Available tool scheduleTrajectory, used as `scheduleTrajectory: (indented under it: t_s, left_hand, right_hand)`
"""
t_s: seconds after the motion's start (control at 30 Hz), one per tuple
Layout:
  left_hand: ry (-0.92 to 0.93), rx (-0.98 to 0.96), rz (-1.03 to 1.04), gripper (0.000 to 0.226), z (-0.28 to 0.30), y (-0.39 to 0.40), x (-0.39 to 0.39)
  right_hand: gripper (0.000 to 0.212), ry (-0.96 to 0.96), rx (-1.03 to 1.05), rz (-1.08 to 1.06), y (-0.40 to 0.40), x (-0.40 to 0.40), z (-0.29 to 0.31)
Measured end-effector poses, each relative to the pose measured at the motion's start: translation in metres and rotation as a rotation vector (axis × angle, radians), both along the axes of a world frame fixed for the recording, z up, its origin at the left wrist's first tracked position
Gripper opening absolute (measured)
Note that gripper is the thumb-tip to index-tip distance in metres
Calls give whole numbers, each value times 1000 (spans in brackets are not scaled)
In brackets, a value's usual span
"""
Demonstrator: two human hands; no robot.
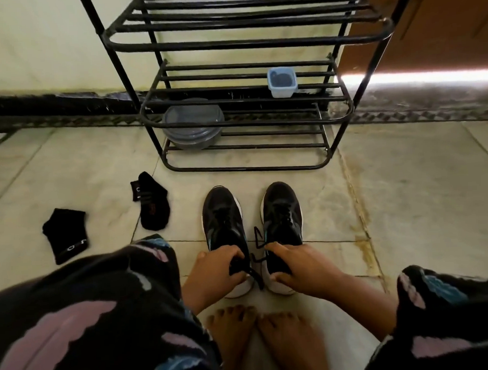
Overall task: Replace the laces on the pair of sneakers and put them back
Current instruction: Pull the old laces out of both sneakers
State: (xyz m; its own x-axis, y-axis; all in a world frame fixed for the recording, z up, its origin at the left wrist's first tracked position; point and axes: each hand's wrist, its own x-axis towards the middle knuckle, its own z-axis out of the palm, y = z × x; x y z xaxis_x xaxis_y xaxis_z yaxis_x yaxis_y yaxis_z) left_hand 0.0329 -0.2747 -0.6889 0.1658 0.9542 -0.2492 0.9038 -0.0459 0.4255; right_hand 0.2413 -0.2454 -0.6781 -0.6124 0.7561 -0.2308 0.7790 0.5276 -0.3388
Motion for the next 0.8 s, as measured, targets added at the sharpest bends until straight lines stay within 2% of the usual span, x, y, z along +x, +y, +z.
scheduleTrajectory:
  t_s: [0.07,0.17,0.23,0.33,0.43,0.5,0.6,0.67,0.73,0.77,0.8]
  left_hand:
    - [-104,-14,40,22,-1,2,3]
    - [-198,-64,111,13,2,3,5]
    - [-251,-69,157,7,5,3,7]
    - [-342,-83,193,19,9,5,3]
    - [-441,-96,244,17,24,14,-9]
    - [-609,-60,330,13,37,23,-19]
    - [-908,30,599,9,52,39,-37]
    - [-1204,52,809,11,54,49,-48]
    - [-1486,116,1013,17,52,56,-55]
    - [-1517,178,1081,20,48,58,-56]
    - [-1445,234,1105,24,45,58,-53]
  right_hand:
    - [66,40,-20,-32,1,-1,-3]
    - [66,55,-64,-94,7,-8,-6]
    - [53,27,-73,-123,10,-13,-11]
    - [23,54,-73,-152,11,-21,-12]
    - [11,125,-126,-209,14,-23,-3]
    - [7,255,-212,-288,20,-17,9]
    - [7,563,-215,-461,34,-6,30]
    - [15,844,-247,-572,43,1,40]
    - [34,1085,-320,-656,49,7,45]
    - [45,1134,-325,-694,51,10,43]
    - [52,1117,-302,-726,52,12,41]
